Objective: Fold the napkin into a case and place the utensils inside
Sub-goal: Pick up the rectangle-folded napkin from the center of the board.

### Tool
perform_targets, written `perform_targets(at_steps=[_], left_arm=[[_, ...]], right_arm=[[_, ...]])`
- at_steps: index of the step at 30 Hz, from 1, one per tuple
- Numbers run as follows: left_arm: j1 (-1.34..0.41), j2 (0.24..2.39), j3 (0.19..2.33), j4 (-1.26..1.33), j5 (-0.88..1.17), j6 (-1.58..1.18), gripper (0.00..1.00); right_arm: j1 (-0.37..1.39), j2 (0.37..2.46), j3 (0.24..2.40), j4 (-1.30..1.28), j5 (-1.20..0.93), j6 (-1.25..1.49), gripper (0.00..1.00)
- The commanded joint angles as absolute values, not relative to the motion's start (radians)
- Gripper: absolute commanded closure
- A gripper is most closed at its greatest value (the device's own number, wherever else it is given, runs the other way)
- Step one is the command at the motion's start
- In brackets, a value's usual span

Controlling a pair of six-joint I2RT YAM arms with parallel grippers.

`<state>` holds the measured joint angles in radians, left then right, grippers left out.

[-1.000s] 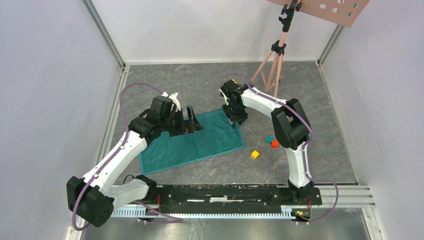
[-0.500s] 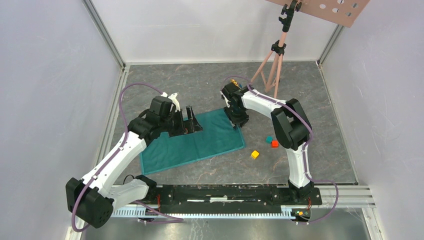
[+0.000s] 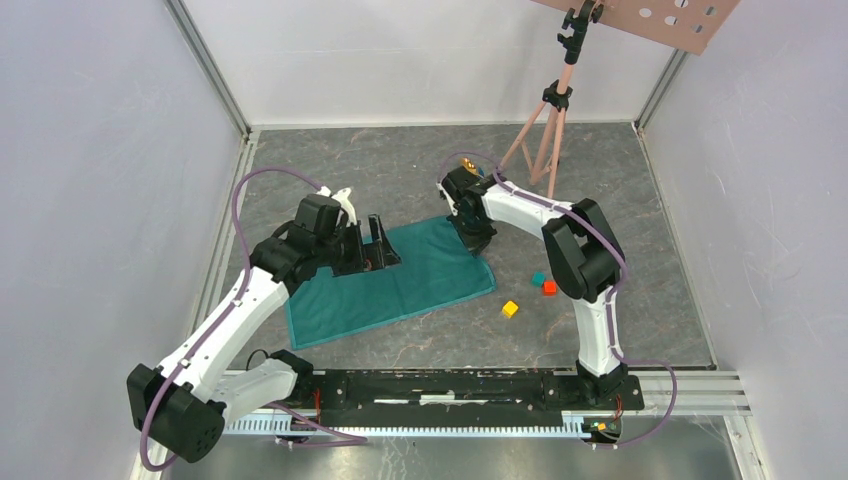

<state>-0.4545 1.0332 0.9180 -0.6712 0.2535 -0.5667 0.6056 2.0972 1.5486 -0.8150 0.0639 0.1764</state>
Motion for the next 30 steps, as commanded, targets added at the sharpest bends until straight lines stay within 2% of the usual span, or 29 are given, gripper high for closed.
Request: perform_targets(at_steps=[1,19,26,30], left_arm=[[-0.448,1.011,0.959,-0.705,0.206,-0.517,0.0],[-0.436,0.983,0.948,-0.763,0.14,-0.552,0.0],[-0.393,0.976,0.922,-0.765,0.124,-0.549,0.0],[-0.311,0.945,0.887,-0.768,0.141,-0.56,0.0]], right_arm=[[0.623,2.085,1.503,-0.655,0.172,0.113,1.0],[0.618,1.851,1.46,-0.662,0.614,-0.034,1.0],[0.642,1.806,1.443,-0.623,0.51,-0.057,1.0],[0.681,1.787,1.425,-0.561,0.266,-0.026,1.0]])
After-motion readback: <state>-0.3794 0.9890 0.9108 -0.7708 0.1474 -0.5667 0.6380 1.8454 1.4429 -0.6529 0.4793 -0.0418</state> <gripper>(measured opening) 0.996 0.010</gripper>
